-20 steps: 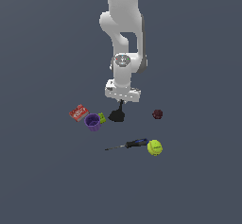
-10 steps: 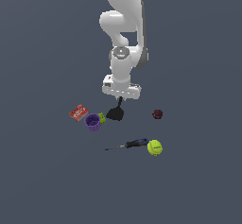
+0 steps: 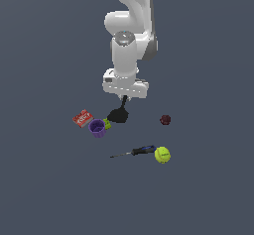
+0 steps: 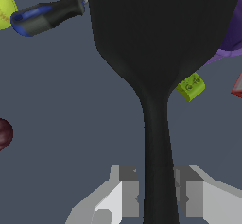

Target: Pick up a designated object from a clutter of objects.

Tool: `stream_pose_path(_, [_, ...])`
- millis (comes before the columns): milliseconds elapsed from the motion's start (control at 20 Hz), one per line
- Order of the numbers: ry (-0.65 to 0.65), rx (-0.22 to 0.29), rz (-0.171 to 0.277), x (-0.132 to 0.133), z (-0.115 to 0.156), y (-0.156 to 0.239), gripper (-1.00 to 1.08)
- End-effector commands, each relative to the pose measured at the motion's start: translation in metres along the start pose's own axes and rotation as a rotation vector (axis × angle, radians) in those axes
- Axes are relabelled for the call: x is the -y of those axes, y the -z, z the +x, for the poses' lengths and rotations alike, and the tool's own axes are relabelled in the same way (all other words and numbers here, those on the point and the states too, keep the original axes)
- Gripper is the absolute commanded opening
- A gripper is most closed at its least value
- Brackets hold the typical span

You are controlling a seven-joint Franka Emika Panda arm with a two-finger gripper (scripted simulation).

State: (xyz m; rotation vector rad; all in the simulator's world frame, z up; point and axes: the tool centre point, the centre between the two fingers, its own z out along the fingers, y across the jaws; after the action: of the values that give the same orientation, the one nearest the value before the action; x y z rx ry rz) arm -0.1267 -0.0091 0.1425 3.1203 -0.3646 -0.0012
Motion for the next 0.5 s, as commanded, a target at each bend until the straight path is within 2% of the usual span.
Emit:
stream_pose_path(0, [0.0, -0.001, 0.0, -0.001, 0.008, 0.02, -1.0])
stream_pose_path(450, [0.001, -0.001, 0.0, -0.004, 0.038, 0.095, -1.0])
